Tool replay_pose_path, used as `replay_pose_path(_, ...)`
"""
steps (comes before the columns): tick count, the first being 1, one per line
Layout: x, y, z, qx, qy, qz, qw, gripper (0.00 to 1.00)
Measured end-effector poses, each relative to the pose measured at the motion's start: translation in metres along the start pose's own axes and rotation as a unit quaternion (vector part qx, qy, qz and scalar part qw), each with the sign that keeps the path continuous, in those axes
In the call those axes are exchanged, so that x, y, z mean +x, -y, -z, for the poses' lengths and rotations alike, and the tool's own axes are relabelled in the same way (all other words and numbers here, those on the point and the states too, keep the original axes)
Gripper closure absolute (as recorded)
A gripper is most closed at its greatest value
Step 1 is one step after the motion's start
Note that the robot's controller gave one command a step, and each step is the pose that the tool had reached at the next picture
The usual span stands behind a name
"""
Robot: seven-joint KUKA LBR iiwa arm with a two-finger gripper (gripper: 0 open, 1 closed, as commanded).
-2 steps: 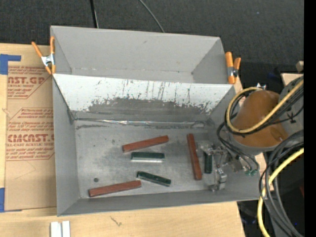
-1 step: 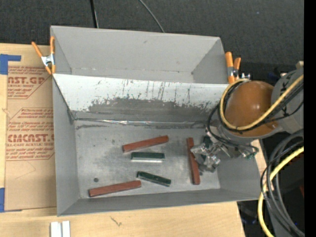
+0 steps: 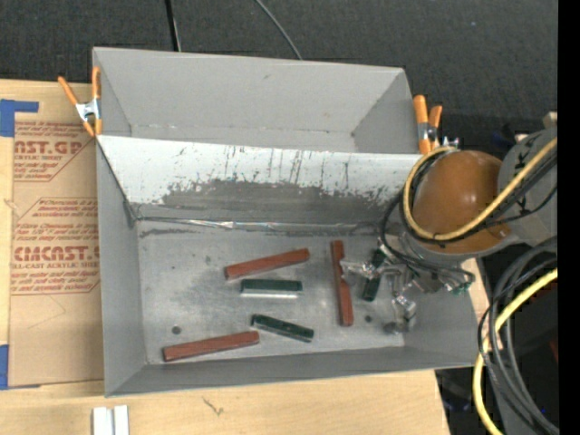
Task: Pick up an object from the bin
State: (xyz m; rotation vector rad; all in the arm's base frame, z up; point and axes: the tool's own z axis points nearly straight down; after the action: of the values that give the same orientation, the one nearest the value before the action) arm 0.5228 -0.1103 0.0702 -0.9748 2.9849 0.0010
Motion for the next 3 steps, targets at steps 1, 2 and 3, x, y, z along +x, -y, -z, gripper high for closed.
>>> replay_pose_path(1, 0.000, 0.000, 0.000, 0.000, 0.0000, 0.000, 1.0000, 0.00)
replay_pose_path(2, -0.088, -0.024, 0.005, 0.001, 0.0032, 0.028, 0.9996, 1.00)
replay_pose_path(3, -0.086, -0.024, 0.002, -0.001, 0.0004, 0.028, 0.9996, 0.00)
